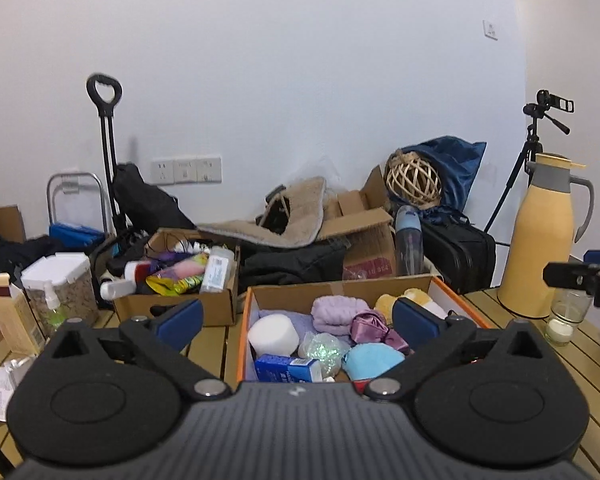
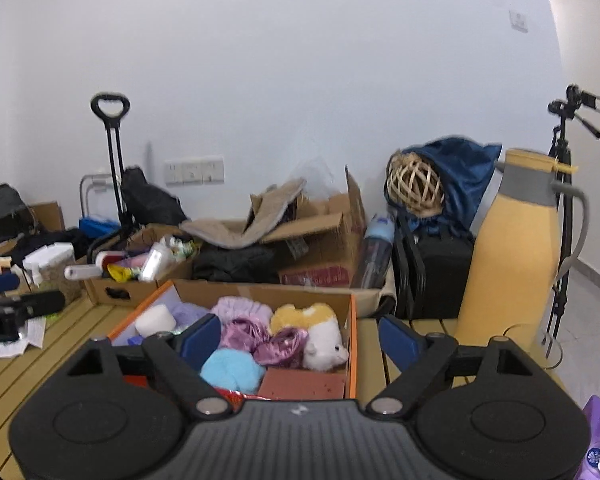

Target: Organize soft objects

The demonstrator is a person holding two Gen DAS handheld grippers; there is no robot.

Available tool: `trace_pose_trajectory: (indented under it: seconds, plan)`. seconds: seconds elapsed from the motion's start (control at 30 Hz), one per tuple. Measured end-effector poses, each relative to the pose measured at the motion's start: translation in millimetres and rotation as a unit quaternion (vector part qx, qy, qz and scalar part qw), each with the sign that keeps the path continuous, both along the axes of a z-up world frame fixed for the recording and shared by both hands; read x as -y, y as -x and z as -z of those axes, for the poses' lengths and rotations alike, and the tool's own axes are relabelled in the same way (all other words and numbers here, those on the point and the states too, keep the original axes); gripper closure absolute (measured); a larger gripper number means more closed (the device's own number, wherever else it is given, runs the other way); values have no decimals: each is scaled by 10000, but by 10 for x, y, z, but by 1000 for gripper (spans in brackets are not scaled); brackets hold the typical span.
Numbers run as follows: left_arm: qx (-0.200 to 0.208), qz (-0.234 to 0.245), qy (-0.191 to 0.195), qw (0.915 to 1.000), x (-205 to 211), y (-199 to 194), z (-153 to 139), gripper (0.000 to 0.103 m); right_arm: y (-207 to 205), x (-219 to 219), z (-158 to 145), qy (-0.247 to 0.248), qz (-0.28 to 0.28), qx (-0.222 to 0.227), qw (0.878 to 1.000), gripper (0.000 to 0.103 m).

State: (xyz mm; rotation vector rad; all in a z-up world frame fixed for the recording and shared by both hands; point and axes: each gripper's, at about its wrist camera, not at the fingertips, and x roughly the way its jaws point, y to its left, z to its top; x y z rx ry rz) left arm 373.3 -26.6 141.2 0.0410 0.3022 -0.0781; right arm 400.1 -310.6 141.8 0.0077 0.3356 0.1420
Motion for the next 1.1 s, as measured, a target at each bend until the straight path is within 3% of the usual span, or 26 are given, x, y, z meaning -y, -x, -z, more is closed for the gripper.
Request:
trace_pose_trajectory:
  seconds: [0.07, 0.4, 0.6, 0.8, 1.1]
  plan:
    - [148, -83, 8, 9999, 16, 76, -12, 0, 69, -4, -6, -55, 60, 128, 9999, 11]
    - [413, -132, 220, 9988, -30, 652, -35, 0, 539, -49, -21, -58, 138, 445, 9989, 10]
    - [459, -189, 237, 9985, -83, 1435, 4, 0, 1231, -117, 84, 221, 4, 587, 9980, 10]
    - [497, -47, 233, 9985, -188, 2462, 262, 0, 2112, -199, 273, 303, -216, 604, 9975, 9]
    - [768, -490, 131, 9958, -297, 3691, 453, 0, 3364, -429, 583, 229, -408, 443, 9979, 5]
